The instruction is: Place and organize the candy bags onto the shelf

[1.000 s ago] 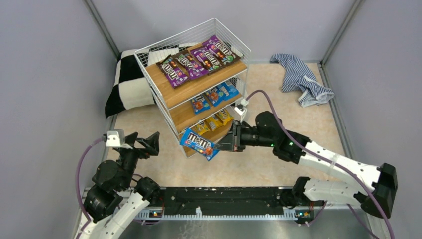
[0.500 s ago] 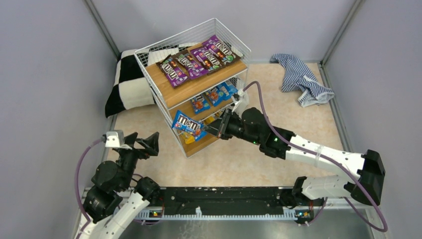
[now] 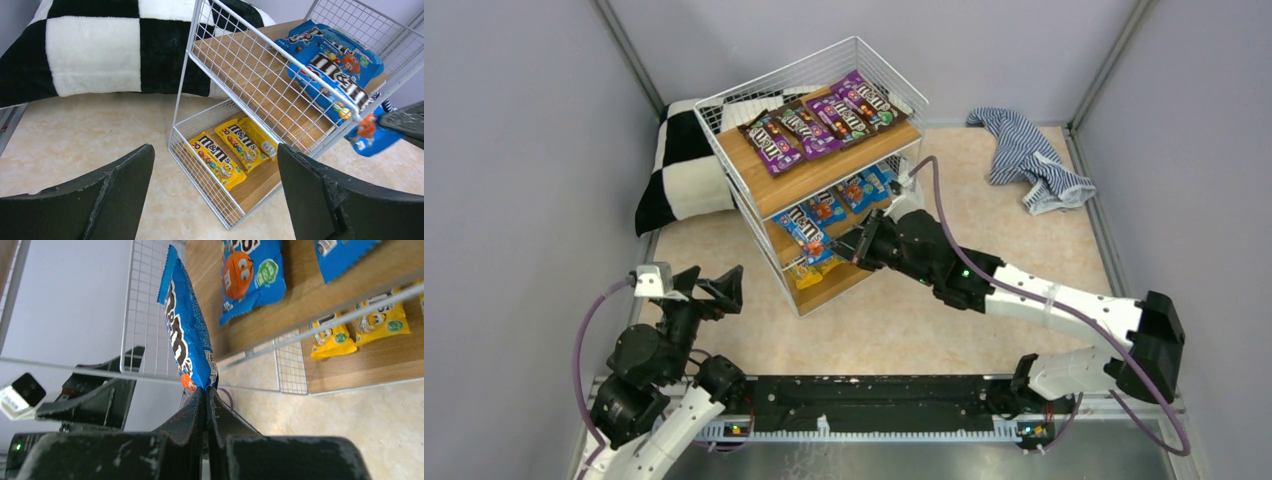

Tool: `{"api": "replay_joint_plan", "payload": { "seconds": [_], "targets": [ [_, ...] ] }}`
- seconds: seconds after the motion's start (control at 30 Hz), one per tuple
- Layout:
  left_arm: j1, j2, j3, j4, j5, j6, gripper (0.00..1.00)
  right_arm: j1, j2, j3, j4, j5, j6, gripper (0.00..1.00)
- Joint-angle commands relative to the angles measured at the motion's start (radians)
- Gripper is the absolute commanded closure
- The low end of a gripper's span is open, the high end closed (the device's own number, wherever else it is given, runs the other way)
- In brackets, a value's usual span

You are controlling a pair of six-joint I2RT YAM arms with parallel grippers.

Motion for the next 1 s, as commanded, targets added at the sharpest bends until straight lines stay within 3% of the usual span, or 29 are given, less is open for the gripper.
{"api": "replay_joint_plan", "payload": {
  "seconds": [0.0, 0.33, 0.67, 0.8, 0.97],
  "targets": [
    [0.004, -0.016, -0.002, 0.038, -0.009, 0.009, 0.02, 0.029, 0.079, 0.122, 0.058, 0.067, 0.029, 1.0],
    [0.004, -0.009, -0.002, 0.041, -0.004, 0.011, 0.02, 0.067, 0.191, 0.211, 0.041, 0.192, 0.099, 1.0],
    [0.004, -0.009, -0.003, 0.042, 0.0, 0.012, 0.01, 0.073, 0.228, 0.229, 0.056, 0.22, 0.107, 1.0],
    [0.003, -0.009, -0.003, 0.043, 0.002, 0.012, 0.02, 0.075, 0.238, 0.237, 0.052, 0.232, 0.103, 0.88],
    [0.003, -0.012, -0.003, 0.041, 0.002, 0.012, 0.02, 0.076, 0.228, 0.25, 0.032, 0.202, 0.052, 0.64]
  ]
}}
